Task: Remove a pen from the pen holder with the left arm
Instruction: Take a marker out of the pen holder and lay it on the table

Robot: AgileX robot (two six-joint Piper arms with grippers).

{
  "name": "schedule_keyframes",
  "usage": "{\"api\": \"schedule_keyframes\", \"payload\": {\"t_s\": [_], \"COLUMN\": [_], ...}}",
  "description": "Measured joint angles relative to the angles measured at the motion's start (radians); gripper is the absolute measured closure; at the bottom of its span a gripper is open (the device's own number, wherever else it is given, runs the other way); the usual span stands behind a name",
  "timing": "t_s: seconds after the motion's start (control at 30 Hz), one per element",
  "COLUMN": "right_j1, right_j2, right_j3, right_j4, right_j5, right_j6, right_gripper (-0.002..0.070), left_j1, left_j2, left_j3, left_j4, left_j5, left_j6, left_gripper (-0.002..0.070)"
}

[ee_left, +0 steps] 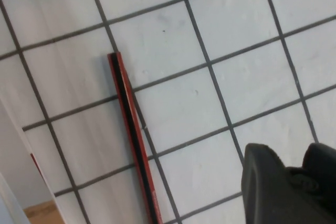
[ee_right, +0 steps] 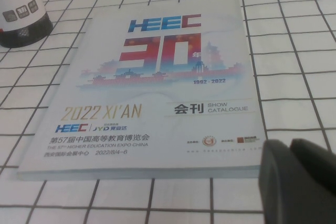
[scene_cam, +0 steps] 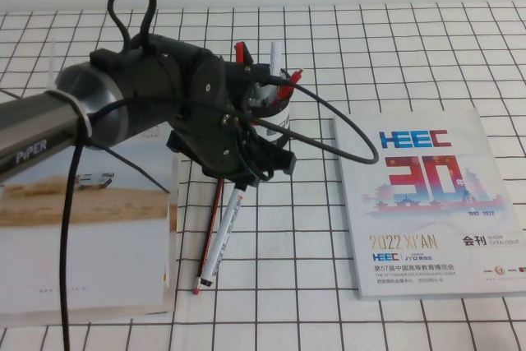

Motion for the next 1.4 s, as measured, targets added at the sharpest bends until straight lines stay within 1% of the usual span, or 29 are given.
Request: {"api": "schedule_keyframes", "payload": {"t_s": [0.37, 0.6, 0.67, 0.73, 0.83, 0.9, 0.97, 1.03, 1.17, 1.23, 1.33, 1.4], "right_j1": [0.0, 0.0, 0.0, 0.0, 0.0, 0.0, 0.0, 0.0, 0.0, 0.0, 0.0, 0.0], "right_j2": [0.0, 0.0, 0.0, 0.0, 0.0, 0.0, 0.0, 0.0, 0.0, 0.0, 0.0, 0.0], "right_j3": [0.0, 0.0, 0.0, 0.0, 0.0, 0.0, 0.0, 0.0, 0.0, 0.0, 0.0, 0.0], "right_j4": [0.0, 0.0, 0.0, 0.0, 0.0, 0.0, 0.0, 0.0, 0.0, 0.0, 0.0, 0.0], "right_j5": [0.0, 0.0, 0.0, 0.0, 0.0, 0.0, 0.0, 0.0, 0.0, 0.0, 0.0, 0.0], "right_j6": [0.0, 0.0, 0.0, 0.0, 0.0, 0.0, 0.0, 0.0, 0.0, 0.0, 0.0, 0.0], "right_gripper": [0.0691, 0.0691, 0.0691, 0.0691, 0.0691, 0.0691, 0.0691, 0.0691, 0.0691, 0.0691, 0.0691, 0.0691], "left_j1": [0.021, 0.023, 0.023, 0.023, 0.023, 0.023, 0.023, 0.023, 0.023, 0.023, 0.023, 0.023], "left_j2": [0.045, 0.053, 0.053, 0.053, 0.053, 0.053, 0.053, 0.048, -0.014, -0.077, -0.189, -0.268], "left_j3": [0.008, 0.012, 0.012, 0.012, 0.012, 0.012, 0.012, 0.022, 0.093, 0.161, 0.28, 0.349], "left_j4": [-0.013, -0.03, -0.032, -0.034, -0.036, -0.036, -0.036, -0.039, -0.047, -0.058, -0.062, -0.062], "left_j5": [-0.032, -0.056, -0.059, -0.059, -0.059, -0.061, -0.068, -0.08, -0.127, -0.178, -0.276, -0.33], "left_j6": [-0.001, 0.082, 0.091, 0.095, 0.095, 0.095, 0.097, 0.103, 0.122, 0.127, 0.139, 0.139], "left_gripper": [0.0566, 0.0565, 0.0551, 0.0507, 0.0401, 0.0347, 0.0318, 0.0304, 0.0302, 0.0314, 0.0371, 0.0428]}}
